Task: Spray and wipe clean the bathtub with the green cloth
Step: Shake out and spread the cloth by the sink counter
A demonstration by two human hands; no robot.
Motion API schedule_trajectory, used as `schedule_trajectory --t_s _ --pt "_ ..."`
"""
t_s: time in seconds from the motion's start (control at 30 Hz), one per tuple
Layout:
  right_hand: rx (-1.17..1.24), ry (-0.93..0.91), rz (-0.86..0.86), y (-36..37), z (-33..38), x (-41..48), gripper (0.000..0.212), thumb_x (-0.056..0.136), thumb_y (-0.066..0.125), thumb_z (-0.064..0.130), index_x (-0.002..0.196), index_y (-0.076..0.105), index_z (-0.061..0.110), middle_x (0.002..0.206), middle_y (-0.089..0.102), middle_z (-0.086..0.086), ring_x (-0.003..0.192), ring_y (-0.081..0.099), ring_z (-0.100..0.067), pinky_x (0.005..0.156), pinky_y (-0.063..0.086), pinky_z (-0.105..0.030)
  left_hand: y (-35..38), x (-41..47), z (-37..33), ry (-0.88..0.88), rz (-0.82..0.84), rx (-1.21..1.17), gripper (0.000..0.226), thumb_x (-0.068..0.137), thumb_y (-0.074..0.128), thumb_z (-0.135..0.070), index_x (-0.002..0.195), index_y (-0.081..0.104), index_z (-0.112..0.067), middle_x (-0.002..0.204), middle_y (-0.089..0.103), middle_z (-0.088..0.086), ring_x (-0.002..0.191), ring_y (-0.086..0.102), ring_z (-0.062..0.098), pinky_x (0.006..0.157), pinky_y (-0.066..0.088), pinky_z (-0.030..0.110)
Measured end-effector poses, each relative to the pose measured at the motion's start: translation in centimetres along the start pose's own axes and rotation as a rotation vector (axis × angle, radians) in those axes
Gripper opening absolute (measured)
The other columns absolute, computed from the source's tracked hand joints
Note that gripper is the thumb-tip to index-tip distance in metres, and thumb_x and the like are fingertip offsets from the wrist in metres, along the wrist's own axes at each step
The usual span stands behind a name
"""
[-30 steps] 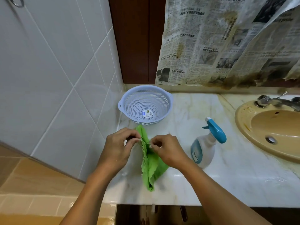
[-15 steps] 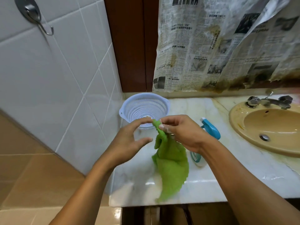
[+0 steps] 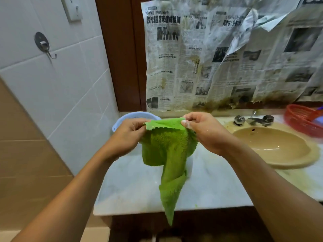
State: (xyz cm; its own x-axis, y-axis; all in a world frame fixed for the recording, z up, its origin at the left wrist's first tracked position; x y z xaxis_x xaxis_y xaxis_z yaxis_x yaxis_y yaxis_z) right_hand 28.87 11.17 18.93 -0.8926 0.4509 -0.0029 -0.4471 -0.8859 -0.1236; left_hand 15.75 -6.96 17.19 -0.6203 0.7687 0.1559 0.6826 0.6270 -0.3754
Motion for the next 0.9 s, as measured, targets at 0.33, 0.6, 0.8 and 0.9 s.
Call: schedule_trajectory --t_s 0.33,0.6,0.8,0.9 --pt "-0.073 -0.105 0.060 -4.1 1.2 -6.0 0.011 0.095 0.069 0.005 0.087 0.070 0.013 0.076 0.068 -0.002 0.075 0.060 -0.018 0.066 0.048 -0.028 6.5 -4.2 -3.8 -0.058 -0.245 0.082 0.011 0.103 0.057 -0.012 0.100 0.067 -0.016 0.079 0.063 0.000 0.066 0.055 0.003 0.066 0.048 0.023" --pt "-0.081 -0.110 0.011 -5.7 -1.0 -7.8 0.012 0.097 0.066 0.003 0.088 0.070 0.011 0.084 0.067 -0.010 0.080 0.060 -0.021 0.073 0.048 -0.039 9.4 -7.4 -2.5 -0.196 -0.478 -0.276 0.009 0.105 0.056 -0.011 0.100 0.060 -0.016 0.072 0.062 0.013 0.049 0.064 0.023 0.045 0.053 0.031" --pt "-0.027 0.015 -0.214 -10.0 -4.4 -8.2 0.024 0.101 0.047 0.000 0.082 0.056 0.011 0.077 0.051 -0.008 0.071 0.048 -0.024 0.067 0.041 -0.038 5.1 -10.2 0.8 -0.272 -0.637 -0.573 0.011 0.111 0.045 -0.011 0.104 0.052 -0.016 0.093 0.074 0.018 0.073 0.077 0.038 0.063 0.066 0.043" --pt "-0.055 0.031 -0.217 -11.6 -4.5 -8.3 0.017 0.097 0.061 0.003 0.085 0.054 0.013 0.079 0.051 -0.007 0.074 0.048 -0.024 0.064 0.040 -0.035 2.1 -11.2 2.9 -0.280 -0.726 -0.711 0.019 0.110 0.040 -0.006 0.100 0.047 -0.020 0.099 0.069 0.015 0.083 0.074 0.038 0.066 0.065 0.049"
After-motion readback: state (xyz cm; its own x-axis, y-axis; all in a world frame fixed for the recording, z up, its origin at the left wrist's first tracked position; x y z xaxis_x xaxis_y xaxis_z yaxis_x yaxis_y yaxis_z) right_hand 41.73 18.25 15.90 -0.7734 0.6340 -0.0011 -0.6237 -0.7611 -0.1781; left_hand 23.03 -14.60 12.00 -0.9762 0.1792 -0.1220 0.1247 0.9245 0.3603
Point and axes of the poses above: each hand's wrist, its own x-axis towards the middle knuckle, its own y-axis out of the palm, z = x × y, the point moved 5 cm from there along x, towards the middle knuckle
